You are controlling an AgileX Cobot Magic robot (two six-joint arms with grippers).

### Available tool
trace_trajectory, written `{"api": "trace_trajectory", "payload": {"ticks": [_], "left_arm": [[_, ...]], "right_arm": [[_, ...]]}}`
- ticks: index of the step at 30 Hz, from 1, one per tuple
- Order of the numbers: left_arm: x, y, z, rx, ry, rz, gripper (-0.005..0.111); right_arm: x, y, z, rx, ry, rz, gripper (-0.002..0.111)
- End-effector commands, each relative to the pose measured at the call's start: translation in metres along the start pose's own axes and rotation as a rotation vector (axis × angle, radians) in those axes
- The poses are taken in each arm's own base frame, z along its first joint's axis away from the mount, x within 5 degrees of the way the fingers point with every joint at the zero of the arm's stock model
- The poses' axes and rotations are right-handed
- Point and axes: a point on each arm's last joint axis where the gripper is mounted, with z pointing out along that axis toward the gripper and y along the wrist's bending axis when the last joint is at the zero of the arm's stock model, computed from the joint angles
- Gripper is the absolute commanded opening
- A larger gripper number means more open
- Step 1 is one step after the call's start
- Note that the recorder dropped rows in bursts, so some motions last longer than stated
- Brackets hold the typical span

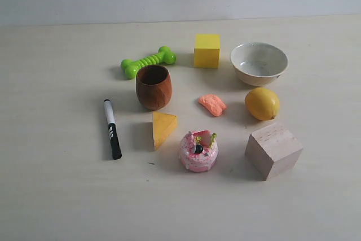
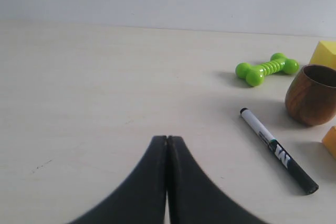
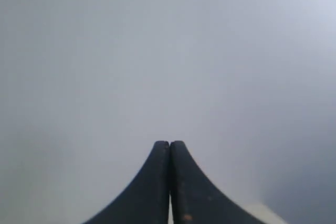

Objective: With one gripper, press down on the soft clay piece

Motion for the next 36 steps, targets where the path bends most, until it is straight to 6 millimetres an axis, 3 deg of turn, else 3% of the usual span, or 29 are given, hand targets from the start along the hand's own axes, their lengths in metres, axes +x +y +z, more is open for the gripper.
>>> {"api": "trace_trajectory", "payload": {"ticks": [1, 5, 11, 13, 18, 21, 23, 28, 31, 36], "left_arm": [[0.000, 0.000, 0.000, -0.003, -0.007, 0.001, 0.000], [0.000, 0.000, 0.000, -0.003, -0.007, 0.001, 0.000], [0.000, 0.000, 0.000, -0.003, -0.007, 0.001, 0.000], [0.000, 0.000, 0.000, -0.003, -0.007, 0.001, 0.000], [0.000, 0.000, 0.000, -0.003, -0.007, 0.001, 0.000], [0.000, 0.000, 0.000, -0.003, -0.007, 0.001, 0.000], [0.000, 0.000, 0.000, -0.003, -0.007, 0.001, 0.000], [0.000, 0.000, 0.000, -0.003, -0.007, 0.001, 0.000], [0.000, 0.000, 0.000, -0.003, -0.007, 0.001, 0.000], [0.000, 0.000, 0.000, -0.003, -0.007, 0.001, 0.000]], "right_arm": [[-0.019, -0.001, -0.003, 0.007, -0.222, 0.006, 0.000], [-0.020, -0.001, -0.003, 0.008, -0.232, 0.006, 0.000], [-0.035, -0.002, -0.008, 0.016, -0.405, 0.014, 0.000], [-0.041, -0.001, -0.007, 0.009, -0.387, 0.035, 0.000], [-0.096, 0.002, 0.010, -0.012, -0.236, -0.016, 0.000], [-0.145, 0.004, 0.033, -0.029, -0.175, -0.040, 0.000], [-0.159, 0.007, 0.052, -0.082, -0.096, -0.022, 0.000], [-0.158, 0.025, 0.100, -0.226, 0.204, -0.095, 0.000], [-0.130, 0.052, 0.136, -0.363, 0.514, -0.146, 0.000], [-0.083, 0.080, 0.158, -0.448, 0.897, -0.057, 0.000]]}}
